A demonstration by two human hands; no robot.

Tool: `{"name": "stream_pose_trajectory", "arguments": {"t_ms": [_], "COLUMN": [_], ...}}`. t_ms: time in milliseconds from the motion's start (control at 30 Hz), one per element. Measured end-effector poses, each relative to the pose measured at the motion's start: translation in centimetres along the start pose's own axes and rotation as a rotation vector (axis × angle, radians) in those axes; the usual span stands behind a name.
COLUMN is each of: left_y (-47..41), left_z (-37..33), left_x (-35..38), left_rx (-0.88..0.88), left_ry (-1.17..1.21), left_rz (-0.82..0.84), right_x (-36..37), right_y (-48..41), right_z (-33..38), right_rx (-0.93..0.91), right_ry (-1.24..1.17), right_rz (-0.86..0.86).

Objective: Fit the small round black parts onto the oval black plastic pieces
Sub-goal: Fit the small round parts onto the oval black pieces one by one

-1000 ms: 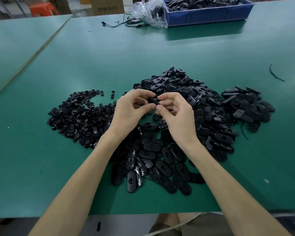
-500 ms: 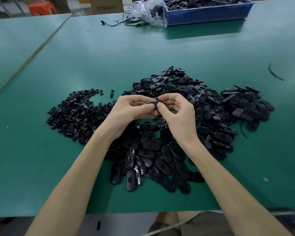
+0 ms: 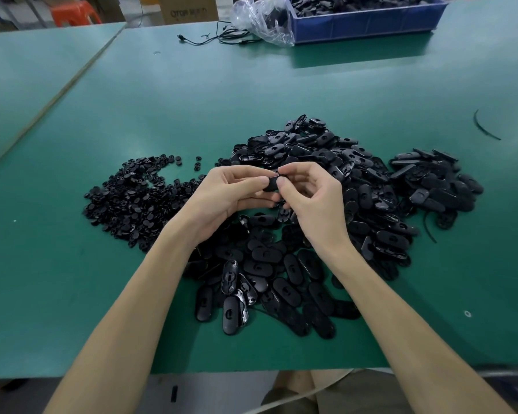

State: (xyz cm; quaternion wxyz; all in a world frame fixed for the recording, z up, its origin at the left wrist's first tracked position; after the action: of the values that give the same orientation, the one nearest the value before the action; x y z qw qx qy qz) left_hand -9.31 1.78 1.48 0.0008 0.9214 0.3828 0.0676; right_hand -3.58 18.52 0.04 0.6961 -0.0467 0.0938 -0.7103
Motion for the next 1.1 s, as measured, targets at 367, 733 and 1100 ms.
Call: {"name": "stream_pose_trajectory", "arguments": {"t_ms": [367, 733, 1100], "left_y": [-0.03, 0.09, 0.11], "left_z": [-0.1, -0.11, -0.18], "left_x": [0.22, 0.33, 0.61], "left_rx": [-0.02, -0.031, -0.035], "left_ry": [-0.077, -0.108, -0.135], "left_rz": [-0.082, -0.06, -0.075], "right_x": [0.09, 0.12, 0.23], "right_y": [-0.02, 0.21, 0.23], "right_z": [-0.06, 0.34, 0.3], "right_rx": [0.013, 0.002, -0.005], "right_ry": [0.025, 0.027, 0.07], "right_rz": [0.036, 0.011, 0.01]}}
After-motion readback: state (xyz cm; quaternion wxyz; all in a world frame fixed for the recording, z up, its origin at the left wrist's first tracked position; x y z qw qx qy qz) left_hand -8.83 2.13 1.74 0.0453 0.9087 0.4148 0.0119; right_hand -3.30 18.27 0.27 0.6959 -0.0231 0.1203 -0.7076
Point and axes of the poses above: each hand's wrist, its own y-axis away from the middle knuckle, its own x-axis out of the palm, z = x × y, the point moved 2 cm from there along -y, towards the middle knuckle, and after that the axes turned 15 degrees about z, right-handed, at the moved point
